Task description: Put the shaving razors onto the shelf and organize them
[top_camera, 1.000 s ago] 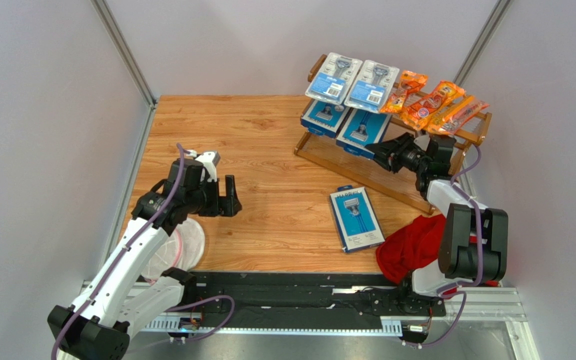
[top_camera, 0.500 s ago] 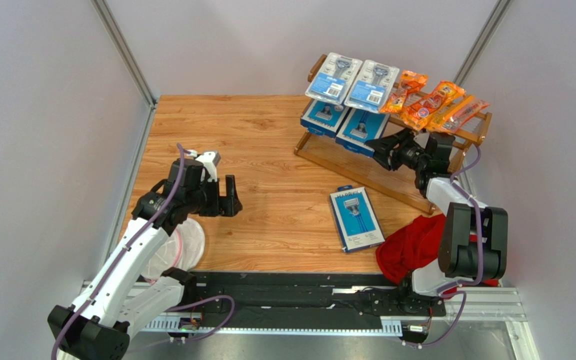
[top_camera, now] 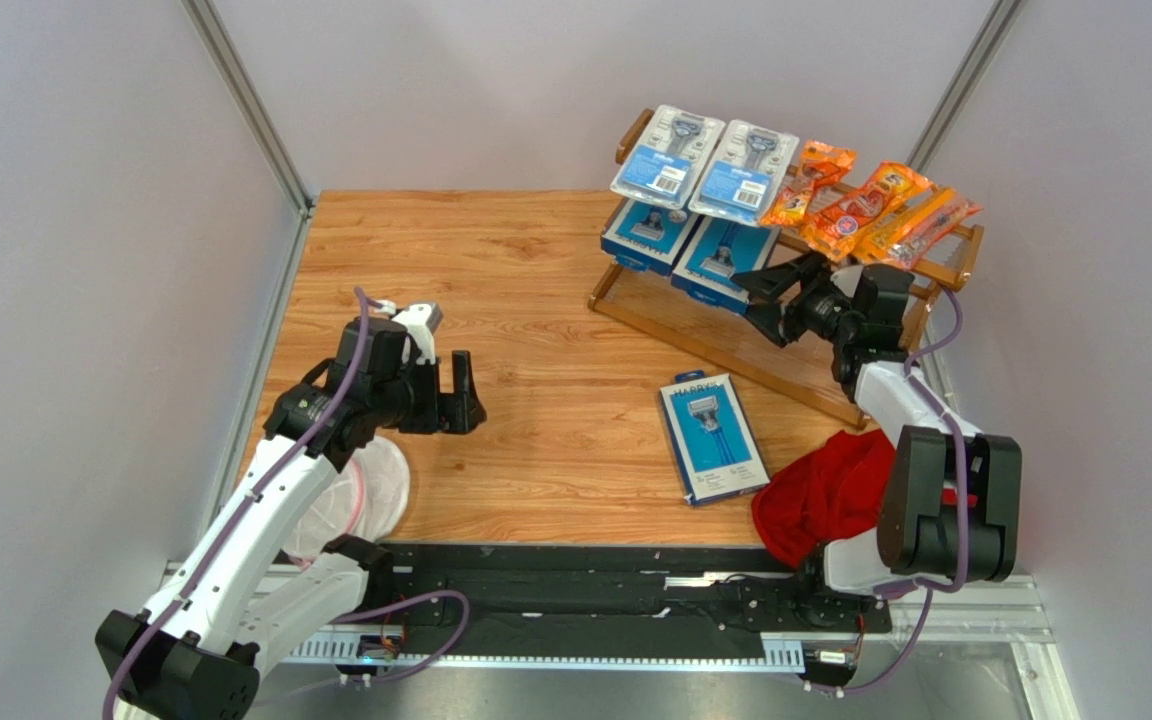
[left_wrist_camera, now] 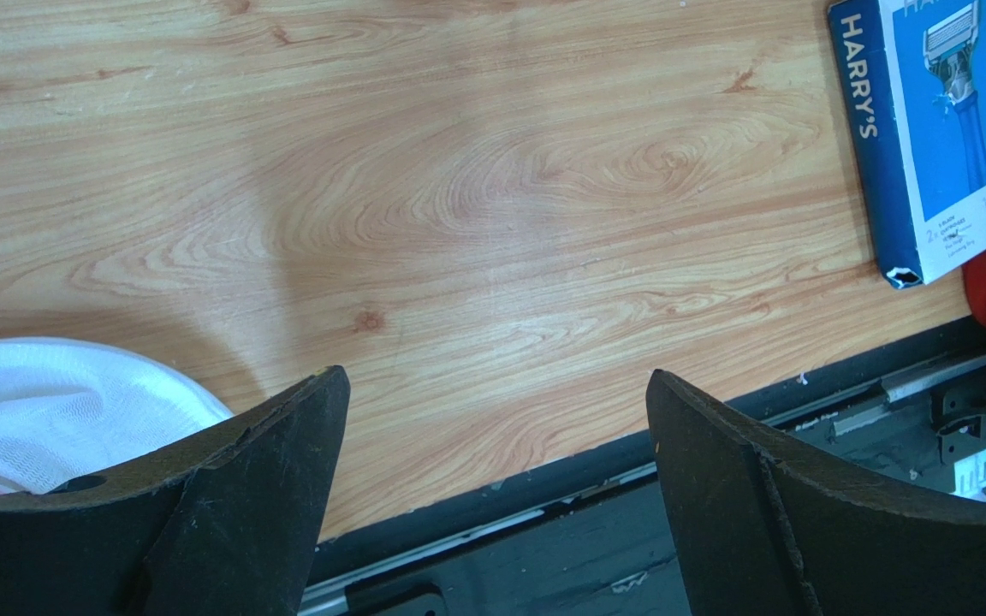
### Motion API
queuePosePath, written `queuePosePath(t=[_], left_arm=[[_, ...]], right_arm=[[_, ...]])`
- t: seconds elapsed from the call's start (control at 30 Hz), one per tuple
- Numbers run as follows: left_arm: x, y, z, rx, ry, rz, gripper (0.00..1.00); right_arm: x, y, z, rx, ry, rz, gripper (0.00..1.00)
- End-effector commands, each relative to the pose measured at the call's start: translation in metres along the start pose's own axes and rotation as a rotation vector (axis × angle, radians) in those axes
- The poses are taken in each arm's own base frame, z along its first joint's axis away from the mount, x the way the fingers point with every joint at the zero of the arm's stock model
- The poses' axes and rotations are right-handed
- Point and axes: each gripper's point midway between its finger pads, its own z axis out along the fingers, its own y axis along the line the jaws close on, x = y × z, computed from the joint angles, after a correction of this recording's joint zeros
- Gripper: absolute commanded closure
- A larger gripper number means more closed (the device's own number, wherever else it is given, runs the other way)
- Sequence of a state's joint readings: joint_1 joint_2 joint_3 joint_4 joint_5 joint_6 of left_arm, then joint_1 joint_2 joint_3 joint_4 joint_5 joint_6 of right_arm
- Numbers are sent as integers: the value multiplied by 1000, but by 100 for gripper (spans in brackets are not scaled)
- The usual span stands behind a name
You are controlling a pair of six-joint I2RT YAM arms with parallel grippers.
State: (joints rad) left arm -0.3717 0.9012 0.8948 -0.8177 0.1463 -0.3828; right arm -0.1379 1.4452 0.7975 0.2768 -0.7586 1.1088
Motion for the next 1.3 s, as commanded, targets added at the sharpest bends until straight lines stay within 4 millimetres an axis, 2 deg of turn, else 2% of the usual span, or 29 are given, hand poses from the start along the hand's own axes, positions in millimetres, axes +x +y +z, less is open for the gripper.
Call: queuePosePath(t=[0.0,0.1,0.4,0.7,0.9,1.1,1.13,1.2,1.23,1.27], left_arm=[[-8,-5,-1,25,-37,23,6],[-7,-5,0,27,-34,24,6],[-8,-5,0,27,-34,24,6],[-8,-6,1,30,-28,27,5],[-9,-8,1,40,-30,29,5],[-9,-10,0,44,-33,-1,6],[-6,-13,2,65,-20,-10,6],[-5,-28,3,149,-24,-44,6],[4,-29,8,169,-3,-67,6],[1,-36,8,205,-23,-100,7]], right_arm=[[4,1,-9,11,-28,-61,22],[7,0,-14,24,-32,-76,16],[21,-5,-26,45,-24,-100,13],[44,-4,-49,46,-22,-137,10],[66,-4,-73,70,-11,-185,8],[94,-15,-97,92,-3,-203,6],[102,-27,-100,119,10,-184,7],[110,-32,-109,125,2,-224,6],[119,-46,-114,174,24,-199,6],[121,-53,-117,201,18,-208,6]])
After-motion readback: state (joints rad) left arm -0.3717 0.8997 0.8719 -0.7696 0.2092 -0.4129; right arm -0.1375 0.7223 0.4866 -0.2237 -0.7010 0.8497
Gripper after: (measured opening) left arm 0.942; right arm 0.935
